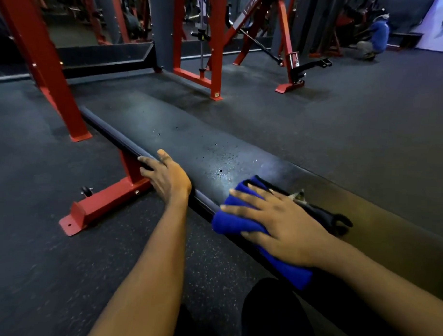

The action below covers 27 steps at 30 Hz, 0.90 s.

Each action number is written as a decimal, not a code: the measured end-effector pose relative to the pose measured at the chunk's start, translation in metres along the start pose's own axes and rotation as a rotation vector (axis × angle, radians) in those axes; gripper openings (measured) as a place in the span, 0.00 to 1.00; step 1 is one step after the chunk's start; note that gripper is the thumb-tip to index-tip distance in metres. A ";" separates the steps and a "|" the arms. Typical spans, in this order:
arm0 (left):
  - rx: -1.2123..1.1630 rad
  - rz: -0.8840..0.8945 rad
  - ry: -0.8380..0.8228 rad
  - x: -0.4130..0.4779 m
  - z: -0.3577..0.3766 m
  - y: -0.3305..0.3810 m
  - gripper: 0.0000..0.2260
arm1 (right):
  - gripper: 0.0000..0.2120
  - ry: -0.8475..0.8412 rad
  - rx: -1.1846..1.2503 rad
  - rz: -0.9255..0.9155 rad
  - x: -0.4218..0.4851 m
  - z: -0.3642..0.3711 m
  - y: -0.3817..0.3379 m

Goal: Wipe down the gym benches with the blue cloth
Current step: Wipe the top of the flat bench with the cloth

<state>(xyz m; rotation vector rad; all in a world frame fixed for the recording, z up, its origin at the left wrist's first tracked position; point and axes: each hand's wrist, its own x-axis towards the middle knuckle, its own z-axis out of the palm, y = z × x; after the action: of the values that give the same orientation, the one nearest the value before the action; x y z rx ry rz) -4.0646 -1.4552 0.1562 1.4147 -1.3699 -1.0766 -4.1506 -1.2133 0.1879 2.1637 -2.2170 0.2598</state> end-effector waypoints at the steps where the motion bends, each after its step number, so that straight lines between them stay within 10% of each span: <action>1: 0.002 -0.001 -0.001 0.000 0.000 -0.001 0.31 | 0.25 -0.011 0.010 -0.007 -0.004 -0.002 0.002; 7: -0.001 -0.012 0.008 -0.001 0.000 -0.001 0.30 | 0.29 -0.011 0.005 0.203 0.059 0.002 0.002; 13: -0.018 0.003 0.008 0.001 0.001 -0.002 0.30 | 0.24 -0.056 0.011 -0.106 0.005 -0.010 0.000; 19: -0.016 -0.020 0.015 0.002 0.001 -0.005 0.30 | 0.30 -0.023 0.072 0.212 0.068 -0.001 0.025; 27: -0.015 -0.016 0.022 0.001 0.001 -0.005 0.30 | 0.26 -0.015 0.081 0.087 0.018 -0.005 0.032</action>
<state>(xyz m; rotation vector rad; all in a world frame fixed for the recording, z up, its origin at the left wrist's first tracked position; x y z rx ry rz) -4.0647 -1.4562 0.1509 1.4249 -1.3336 -1.0764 -4.1839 -1.2298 0.1919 2.1175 -2.3519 0.3433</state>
